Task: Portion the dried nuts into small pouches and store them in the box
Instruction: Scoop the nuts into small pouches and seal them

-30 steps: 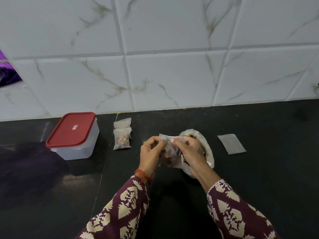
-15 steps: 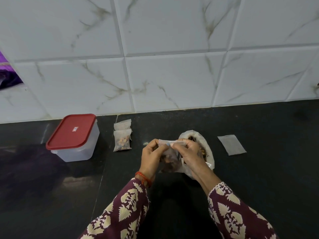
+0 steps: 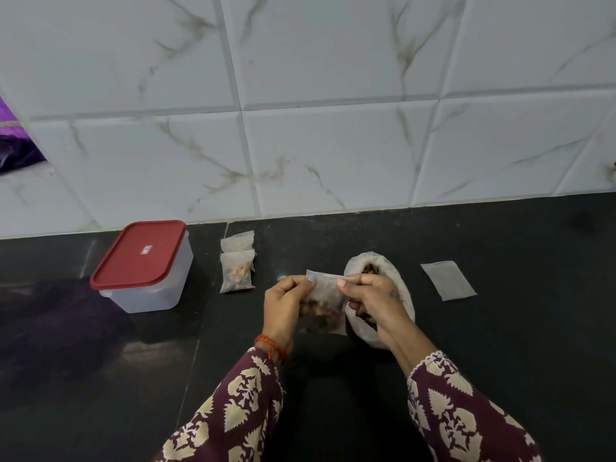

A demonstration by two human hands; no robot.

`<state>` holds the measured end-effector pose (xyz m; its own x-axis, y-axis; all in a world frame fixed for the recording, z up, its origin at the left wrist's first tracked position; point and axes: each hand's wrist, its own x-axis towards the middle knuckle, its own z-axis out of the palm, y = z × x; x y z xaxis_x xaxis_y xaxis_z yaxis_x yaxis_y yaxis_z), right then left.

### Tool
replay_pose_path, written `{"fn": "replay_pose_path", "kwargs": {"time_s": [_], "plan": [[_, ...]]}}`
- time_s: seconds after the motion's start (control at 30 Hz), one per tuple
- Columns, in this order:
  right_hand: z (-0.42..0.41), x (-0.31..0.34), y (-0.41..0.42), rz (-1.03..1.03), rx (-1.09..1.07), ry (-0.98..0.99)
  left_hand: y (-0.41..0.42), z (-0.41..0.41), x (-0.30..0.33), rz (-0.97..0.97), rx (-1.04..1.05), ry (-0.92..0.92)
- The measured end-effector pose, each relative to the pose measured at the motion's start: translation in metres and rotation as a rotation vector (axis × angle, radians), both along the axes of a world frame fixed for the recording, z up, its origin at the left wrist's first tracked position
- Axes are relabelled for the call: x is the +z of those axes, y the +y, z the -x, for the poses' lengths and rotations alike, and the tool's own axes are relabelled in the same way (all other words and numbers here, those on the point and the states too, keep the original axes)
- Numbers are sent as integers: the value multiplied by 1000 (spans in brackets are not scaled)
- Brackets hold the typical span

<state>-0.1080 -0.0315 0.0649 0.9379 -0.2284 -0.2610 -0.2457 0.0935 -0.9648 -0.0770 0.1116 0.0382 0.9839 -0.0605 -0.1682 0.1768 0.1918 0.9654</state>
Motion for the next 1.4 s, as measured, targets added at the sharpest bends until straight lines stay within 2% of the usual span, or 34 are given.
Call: {"fn": "replay_pose_path", "kwargs": {"time_s": [0.27, 0.43, 0.63, 0.8, 1.03, 1.23, 1.4], "plan": [[-3, -4, 1, 54, -20, -12, 2, -2, 0, -4, 40, 14], [-2, -4, 2, -86, 74, 1, 5, -2, -1, -10, 69, 2], [-5, -11, 6, -16, 68, -1, 4, -3, -8, -62, 106, -31], [-6, -11, 6, -129, 32, -20, 5, -5, -9, -92, 138, -61], [-12, -18, 14, 96, 68, -76, 2, 0, -7, -89, 100, -70], [-14, -19, 13, 85, 76, -83, 3, 3, 0, -11, -16, -57], [-11, -15, 11, 56, 75, -121, -3, 6, 3, -15, 26, -100]]}}
